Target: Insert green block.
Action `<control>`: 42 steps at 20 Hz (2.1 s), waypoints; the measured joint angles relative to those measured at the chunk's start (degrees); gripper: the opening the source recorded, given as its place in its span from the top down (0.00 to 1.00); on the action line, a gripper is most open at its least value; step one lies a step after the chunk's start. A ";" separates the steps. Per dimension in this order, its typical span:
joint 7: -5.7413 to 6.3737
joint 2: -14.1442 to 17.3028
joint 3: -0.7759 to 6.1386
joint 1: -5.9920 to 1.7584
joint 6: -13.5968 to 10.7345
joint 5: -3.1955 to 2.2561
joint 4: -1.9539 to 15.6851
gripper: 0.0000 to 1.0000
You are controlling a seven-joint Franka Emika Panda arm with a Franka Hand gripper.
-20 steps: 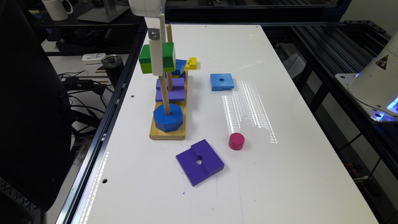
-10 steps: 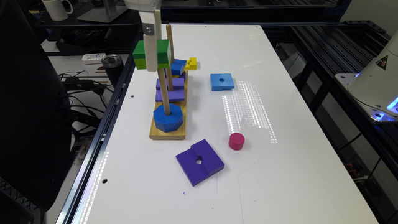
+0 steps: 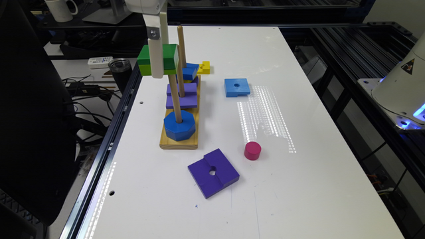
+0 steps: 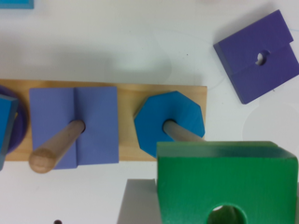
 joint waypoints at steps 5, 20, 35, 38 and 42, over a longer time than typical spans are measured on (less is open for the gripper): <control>0.01 0.00 0.01 0.11 -0.02 0.00 0.00 1.00; 0.27 -0.08 0.19 0.45 -0.35 0.00 -0.06 1.00; 0.30 -0.87 0.20 0.38 -1.12 0.00 -1.49 1.00; 0.30 -0.83 0.19 0.38 -0.68 0.00 -2.10 1.00; 0.30 -0.32 0.13 0.37 0.41 0.00 -2.62 1.00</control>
